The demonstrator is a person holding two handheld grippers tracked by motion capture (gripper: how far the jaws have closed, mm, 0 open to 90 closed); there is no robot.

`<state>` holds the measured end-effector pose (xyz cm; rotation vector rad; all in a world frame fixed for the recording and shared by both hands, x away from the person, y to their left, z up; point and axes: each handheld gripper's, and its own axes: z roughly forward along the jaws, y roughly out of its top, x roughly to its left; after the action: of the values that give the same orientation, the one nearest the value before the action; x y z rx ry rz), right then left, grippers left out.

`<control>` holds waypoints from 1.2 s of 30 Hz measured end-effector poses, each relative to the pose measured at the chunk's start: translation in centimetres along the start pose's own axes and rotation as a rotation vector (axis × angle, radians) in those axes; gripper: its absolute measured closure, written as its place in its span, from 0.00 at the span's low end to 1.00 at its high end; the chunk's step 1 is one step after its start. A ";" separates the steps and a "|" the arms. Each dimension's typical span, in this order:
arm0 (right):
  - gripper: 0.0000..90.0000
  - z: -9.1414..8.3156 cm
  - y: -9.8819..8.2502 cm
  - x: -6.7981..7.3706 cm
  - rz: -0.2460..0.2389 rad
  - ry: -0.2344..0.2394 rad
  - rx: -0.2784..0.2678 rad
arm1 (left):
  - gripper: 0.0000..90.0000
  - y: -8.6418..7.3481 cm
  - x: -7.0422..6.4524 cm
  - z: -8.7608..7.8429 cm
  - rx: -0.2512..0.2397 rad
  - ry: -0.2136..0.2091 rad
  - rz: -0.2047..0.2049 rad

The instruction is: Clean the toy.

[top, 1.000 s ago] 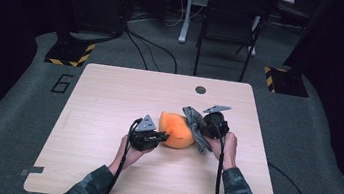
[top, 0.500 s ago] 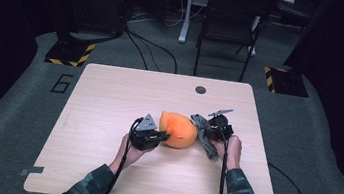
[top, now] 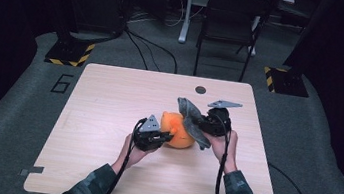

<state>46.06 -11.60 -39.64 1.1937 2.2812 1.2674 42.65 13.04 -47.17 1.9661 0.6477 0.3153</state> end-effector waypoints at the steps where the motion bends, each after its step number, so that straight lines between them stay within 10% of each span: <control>1: 0.84 0.2 0.2 0.6 -0.010 0.010 -0.002 | 0.92 0.0 0.0 0.0 -0.007 0.006 -0.003; 10: 0.83 2.2 0.0 3.4 -0.111 0.011 0.014 | 0.93 0.3 -0.5 0.6 -0.002 0.001 0.015; 22: 0.83 2.9 -0.7 3.1 -0.171 -0.070 0.027 | 0.95 -0.2 -0.4 0.3 0.003 0.039 0.013; 36: 0.83 2.6 -2.5 -1.2 -0.047 -0.143 0.047 | 0.95 -0.3 0.2 0.0 -0.011 0.058 0.000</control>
<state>46.98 -11.69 -43.28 1.1976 2.2329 1.0815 42.68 13.25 -47.47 1.9524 0.6815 0.3763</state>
